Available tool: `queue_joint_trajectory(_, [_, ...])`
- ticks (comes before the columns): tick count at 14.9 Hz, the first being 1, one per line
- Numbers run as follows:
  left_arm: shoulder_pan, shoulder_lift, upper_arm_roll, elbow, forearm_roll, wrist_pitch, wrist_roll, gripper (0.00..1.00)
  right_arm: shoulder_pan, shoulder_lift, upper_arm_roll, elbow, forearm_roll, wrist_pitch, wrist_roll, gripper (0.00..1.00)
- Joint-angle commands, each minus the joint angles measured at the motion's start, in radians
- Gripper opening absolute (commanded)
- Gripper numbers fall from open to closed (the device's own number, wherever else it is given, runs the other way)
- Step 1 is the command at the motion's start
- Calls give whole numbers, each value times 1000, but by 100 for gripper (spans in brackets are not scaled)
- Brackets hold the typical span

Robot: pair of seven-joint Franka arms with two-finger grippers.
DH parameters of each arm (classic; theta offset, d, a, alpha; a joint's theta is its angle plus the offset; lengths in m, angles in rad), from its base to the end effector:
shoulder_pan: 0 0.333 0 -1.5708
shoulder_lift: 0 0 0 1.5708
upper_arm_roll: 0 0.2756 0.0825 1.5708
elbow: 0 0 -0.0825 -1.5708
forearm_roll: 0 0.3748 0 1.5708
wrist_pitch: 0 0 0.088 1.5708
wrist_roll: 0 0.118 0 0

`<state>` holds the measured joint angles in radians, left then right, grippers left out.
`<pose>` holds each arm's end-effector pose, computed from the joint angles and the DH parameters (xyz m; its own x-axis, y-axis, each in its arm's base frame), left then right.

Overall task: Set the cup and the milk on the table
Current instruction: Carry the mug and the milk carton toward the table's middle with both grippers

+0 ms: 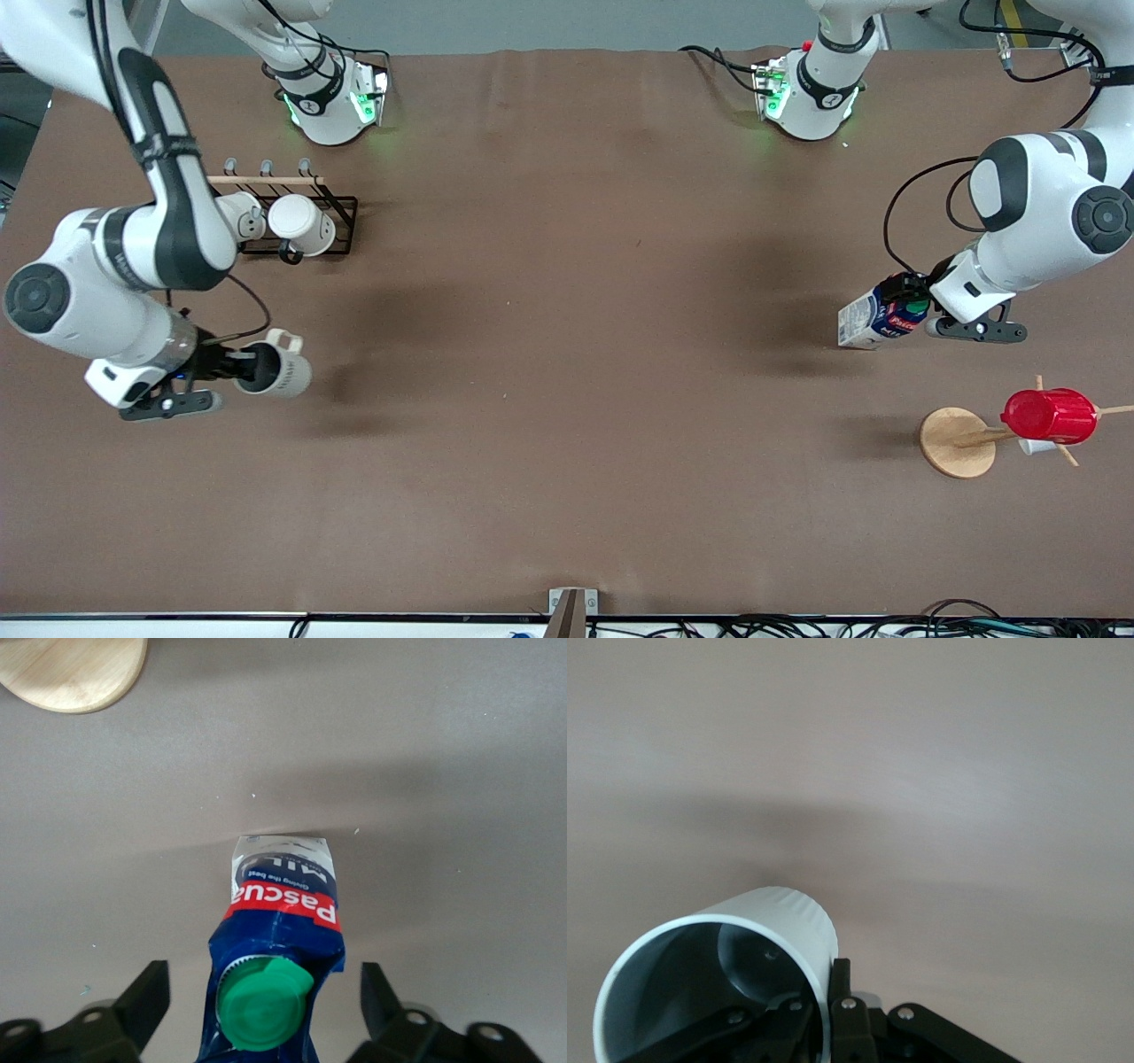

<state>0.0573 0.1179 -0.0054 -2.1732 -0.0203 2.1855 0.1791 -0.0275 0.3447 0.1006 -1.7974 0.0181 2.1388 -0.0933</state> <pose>0.5249 0.0263 0.2852 0.9882 -0.1155 -0.1010 -0.1126 -0.9930 0.0344 0.6168 0.0431 0.3140 0.9887 0.1502 0.0025 0.1501 -0.9874 -0.0492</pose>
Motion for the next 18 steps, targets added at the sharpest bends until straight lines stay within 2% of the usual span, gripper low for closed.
queue_joint_trajectory(1, [6,-4,1,-5,-17,14,33,52,14,-12,147,-2,-15,7,154,1])
queue_joint_trajectory(3, [6,-4,1,-5,-17,16,33,34,44,-4,218,33,-17,7,243,1])
queue_joint_trajectory(5, [6,-7,1,0,-17,14,33,25,104,6,272,46,-24,58,349,1])
queue_joint_trajectory(8, [3,-27,-1,7,-17,8,11,14,262,74,277,50,-160,136,557,1])
queue_joint_trajectory(10, [0,-52,-10,16,-15,7,13,13,337,138,277,72,-272,176,708,1])
queue_joint_trajectory(12, [-4,-58,-40,39,-15,7,11,13,394,198,278,92,-340,187,791,1])
queue_joint_trajectory(15, [-5,-61,-94,87,-15,-28,8,15,471,281,277,147,-363,190,817,2])
queue_joint_trajectory(18, [-5,-55,-184,127,-15,-69,-82,16,483,302,277,150,-409,194,842,4])
